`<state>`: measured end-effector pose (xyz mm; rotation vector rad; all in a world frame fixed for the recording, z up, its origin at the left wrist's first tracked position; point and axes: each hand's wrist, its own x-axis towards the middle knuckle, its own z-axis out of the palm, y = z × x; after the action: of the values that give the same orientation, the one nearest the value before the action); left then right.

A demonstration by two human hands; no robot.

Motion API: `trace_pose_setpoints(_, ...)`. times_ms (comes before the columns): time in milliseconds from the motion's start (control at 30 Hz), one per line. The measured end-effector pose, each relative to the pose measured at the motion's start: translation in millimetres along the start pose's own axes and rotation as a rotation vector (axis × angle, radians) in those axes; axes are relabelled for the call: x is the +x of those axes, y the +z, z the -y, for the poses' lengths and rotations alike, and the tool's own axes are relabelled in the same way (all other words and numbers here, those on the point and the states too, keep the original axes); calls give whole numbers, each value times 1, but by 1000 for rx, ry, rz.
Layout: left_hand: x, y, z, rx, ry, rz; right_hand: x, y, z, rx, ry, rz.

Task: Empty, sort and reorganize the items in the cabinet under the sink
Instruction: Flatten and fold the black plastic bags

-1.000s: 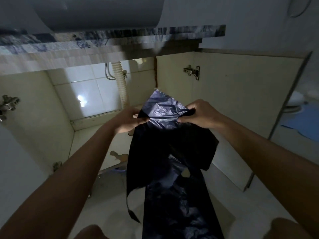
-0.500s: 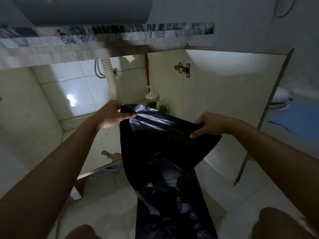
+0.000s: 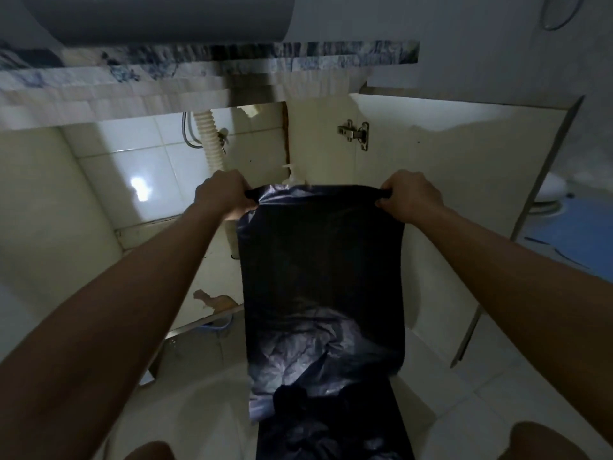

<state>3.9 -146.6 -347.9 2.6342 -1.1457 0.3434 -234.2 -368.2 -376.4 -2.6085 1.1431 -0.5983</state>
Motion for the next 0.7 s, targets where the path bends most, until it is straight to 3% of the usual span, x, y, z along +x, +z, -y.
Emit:
trace_pose_setpoints(200, 11, -13, -21, -240, -62, -278, 6, -25, 1, 131, -107, -352)
trace_pose_setpoints(300, -1, -25, -19, -222, -29, -253, -9, -42, -8, 250, -223, -295)
trace_pose_setpoints(367, -13, -30, -9, -201, 44, -48, -22, -49, -16, 302, -220, -26)
trace_pose_setpoints(500, -41, -20, 13, -435, 25, 640, -44, -38, -50, 359, -27, 602)
trace_pose_setpoints(600, -64, 14, 8, -338, -6, 936, -62, -8, -70, 248, 137, 857)
trace_pose_setpoints(700, -87, 58, -9, -149, 7, 1157, -82, 33, -86, 197, 263, 997)
